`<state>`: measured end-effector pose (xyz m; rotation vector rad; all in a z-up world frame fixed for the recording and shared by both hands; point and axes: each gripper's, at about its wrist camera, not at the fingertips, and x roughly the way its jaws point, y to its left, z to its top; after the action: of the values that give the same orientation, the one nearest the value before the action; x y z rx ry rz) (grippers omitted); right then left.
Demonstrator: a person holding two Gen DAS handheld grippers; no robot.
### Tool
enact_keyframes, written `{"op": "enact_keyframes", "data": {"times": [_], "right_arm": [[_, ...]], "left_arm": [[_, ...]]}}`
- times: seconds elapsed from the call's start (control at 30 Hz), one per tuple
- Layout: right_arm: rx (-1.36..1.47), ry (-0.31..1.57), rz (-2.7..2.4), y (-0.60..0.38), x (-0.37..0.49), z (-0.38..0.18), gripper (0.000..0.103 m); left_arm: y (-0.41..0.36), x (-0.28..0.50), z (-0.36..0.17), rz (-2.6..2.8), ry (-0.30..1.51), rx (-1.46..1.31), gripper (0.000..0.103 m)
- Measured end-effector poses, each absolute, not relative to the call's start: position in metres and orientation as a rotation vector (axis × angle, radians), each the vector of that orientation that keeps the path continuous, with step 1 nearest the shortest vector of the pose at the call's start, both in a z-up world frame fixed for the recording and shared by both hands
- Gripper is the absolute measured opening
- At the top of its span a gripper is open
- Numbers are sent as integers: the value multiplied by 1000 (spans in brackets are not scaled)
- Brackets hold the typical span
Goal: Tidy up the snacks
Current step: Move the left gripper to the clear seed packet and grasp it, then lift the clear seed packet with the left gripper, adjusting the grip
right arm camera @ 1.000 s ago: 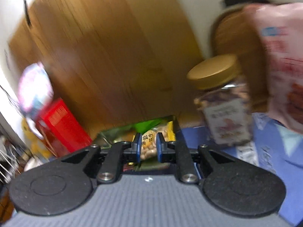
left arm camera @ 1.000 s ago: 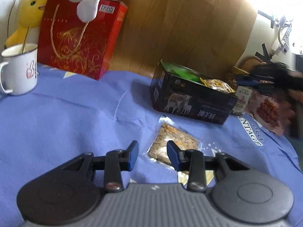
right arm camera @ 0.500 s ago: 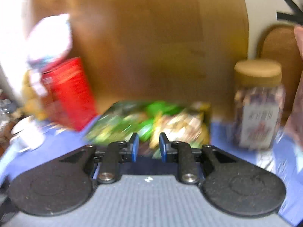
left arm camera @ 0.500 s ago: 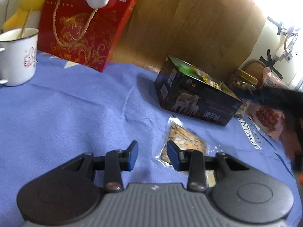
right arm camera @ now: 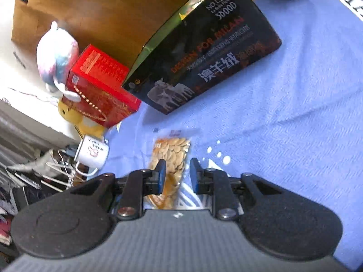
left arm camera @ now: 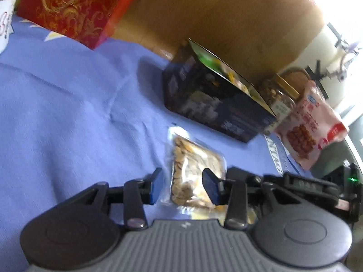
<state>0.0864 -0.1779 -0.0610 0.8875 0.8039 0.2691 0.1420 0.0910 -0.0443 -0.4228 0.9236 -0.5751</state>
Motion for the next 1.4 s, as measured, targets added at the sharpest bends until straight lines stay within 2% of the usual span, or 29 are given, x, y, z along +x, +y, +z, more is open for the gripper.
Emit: {"op": "enact_keyframes", "data": {"times": [0.23,0.37,0.53,0.6,0.7,0.77,0.83,0.9,1.07,1.23,1.4], "right_arm": [[877,778,317,-169,69,-60,24],[963,761,338,-180,59,-63,12],[1116,704,355,-202,27,-63,11],[1144,686,397,-203,14,-61,11],[1175,670,465,-197,-6,-62,11],[1207,665,499,-192,-17,-68,11],[1209,653,494,-190,-29,-73,11],[1201,673,484,-189,-36,-79,12],[998,715,453,-176,-44,-73,15],[735,705,427,-157,-50,-51,29],[681,686,469,-160,-61,-56,29]], "left_arm": [[83,124,-50,-613,917,-465,37],[90,119,-48,-628,950,-508,38],[104,100,-43,-658,953,-557,46],[104,92,-41,-705,965,-583,55],[99,79,-38,-783,976,-613,56],[94,70,-38,-823,978,-634,52],[90,61,-38,-788,963,-590,38],[89,55,-42,-779,963,-557,31],[90,44,-56,-749,984,-519,30],[92,37,-55,-749,948,-477,30],[89,31,-53,-756,914,-422,33]]}}
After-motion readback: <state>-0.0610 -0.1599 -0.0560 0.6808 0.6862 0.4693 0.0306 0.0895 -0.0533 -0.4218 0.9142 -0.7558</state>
